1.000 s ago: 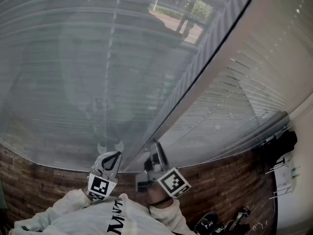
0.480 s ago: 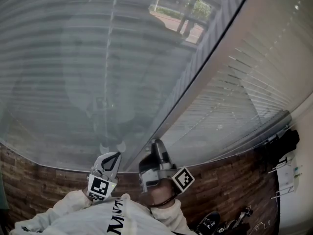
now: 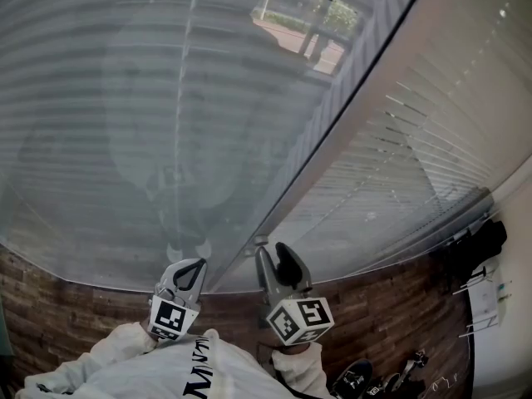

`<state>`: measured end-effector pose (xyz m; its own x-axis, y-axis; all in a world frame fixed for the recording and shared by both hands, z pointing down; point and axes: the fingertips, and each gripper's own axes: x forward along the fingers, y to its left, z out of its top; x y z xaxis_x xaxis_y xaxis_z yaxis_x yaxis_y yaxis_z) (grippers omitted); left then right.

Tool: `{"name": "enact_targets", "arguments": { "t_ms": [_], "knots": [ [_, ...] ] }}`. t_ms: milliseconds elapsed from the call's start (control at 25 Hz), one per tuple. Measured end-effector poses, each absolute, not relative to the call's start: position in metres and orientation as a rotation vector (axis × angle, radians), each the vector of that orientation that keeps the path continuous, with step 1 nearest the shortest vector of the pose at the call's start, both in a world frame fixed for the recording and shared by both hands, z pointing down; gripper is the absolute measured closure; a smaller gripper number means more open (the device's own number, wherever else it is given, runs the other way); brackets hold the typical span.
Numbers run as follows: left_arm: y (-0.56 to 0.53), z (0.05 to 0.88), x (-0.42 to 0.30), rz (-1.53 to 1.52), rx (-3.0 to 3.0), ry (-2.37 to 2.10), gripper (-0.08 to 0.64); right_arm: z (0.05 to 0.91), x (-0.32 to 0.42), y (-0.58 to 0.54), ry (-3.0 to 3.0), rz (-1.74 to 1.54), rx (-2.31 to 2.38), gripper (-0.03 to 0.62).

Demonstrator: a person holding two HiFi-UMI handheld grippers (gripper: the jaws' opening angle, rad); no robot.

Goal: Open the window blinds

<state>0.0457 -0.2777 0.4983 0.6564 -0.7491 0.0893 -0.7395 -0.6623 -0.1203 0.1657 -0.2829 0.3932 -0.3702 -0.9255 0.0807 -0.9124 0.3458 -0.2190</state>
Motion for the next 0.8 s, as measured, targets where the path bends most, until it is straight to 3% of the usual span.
{"name": "enact_targets", "arguments": {
  "t_ms": [280, 520, 640, 800],
  "knots": [
    [-0.277, 0.498, 0.050, -0.191, -2.803, 1.243, 0.560, 0.396, 0.139, -0.279, 2.906, 0.463, -2.032, 0.396],
    [-0.277, 0.496, 0.051, -0.181, -2.804, 1.244, 0.560, 0.410, 0.133, -0.289, 2.862, 1.313, -2.359, 0.397],
    [-0.278, 0.497, 0.051, -0.176, -2.803, 1.254, 0.560, 0.413, 0.133, -0.293, 2.839, 1.498, -2.404, 0.404],
    [-0.277, 0.497, 0.050, -0.179, -2.800, 1.268, 0.560, 0.414, 0.132, -0.293, 2.840, 1.489, -2.407, 0.462]
  ]
}}
